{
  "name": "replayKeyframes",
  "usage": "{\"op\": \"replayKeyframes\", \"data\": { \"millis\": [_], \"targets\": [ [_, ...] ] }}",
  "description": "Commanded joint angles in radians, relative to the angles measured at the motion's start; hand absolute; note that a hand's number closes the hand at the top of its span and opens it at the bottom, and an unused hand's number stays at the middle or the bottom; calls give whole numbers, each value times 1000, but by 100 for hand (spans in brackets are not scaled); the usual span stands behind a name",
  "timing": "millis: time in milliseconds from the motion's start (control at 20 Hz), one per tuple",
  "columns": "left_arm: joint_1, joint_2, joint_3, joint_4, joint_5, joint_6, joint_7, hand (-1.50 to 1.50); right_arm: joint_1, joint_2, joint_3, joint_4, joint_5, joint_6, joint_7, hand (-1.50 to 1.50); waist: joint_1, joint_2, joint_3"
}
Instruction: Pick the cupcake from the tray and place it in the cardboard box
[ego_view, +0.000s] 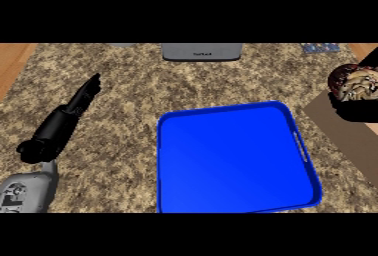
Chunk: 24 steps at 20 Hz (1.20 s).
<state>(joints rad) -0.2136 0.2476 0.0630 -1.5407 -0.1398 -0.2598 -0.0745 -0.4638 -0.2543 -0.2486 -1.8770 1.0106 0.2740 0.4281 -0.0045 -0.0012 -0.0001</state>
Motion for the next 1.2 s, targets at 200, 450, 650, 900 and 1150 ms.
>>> {"op": "replayKeyframes", "data": {
  "millis": [200, 450, 650, 900, 1150],
  "targets": [
    [8, 7, -3, -4, -9, -21, -5, 0, -73, -230, -200, 274, -55, -26, -113, 150, 11, 3, 0],
    [13, -25, -22, -35, -30, 11, 12, 0, -42, -323, -218, 460, -85, 93, -166, 150, 15, 3, 0],
    [63, -23, -31, -55, -21, -10, -2, 0, 17, -376, -243, 597, -133, 193, -242, 150, 14, 3, 1],
    [78, -52, -47, -37, -52, 21, -53, 0, 33, -504, -230, 813, -126, 231, -414, 150, 17, 6, 1],
    [27, -62, -39, -9, -49, 26, -9, 0, -20, -560, -194, 969, -136, 315, -497, -150, 19, 6, 1]
  ]
}}
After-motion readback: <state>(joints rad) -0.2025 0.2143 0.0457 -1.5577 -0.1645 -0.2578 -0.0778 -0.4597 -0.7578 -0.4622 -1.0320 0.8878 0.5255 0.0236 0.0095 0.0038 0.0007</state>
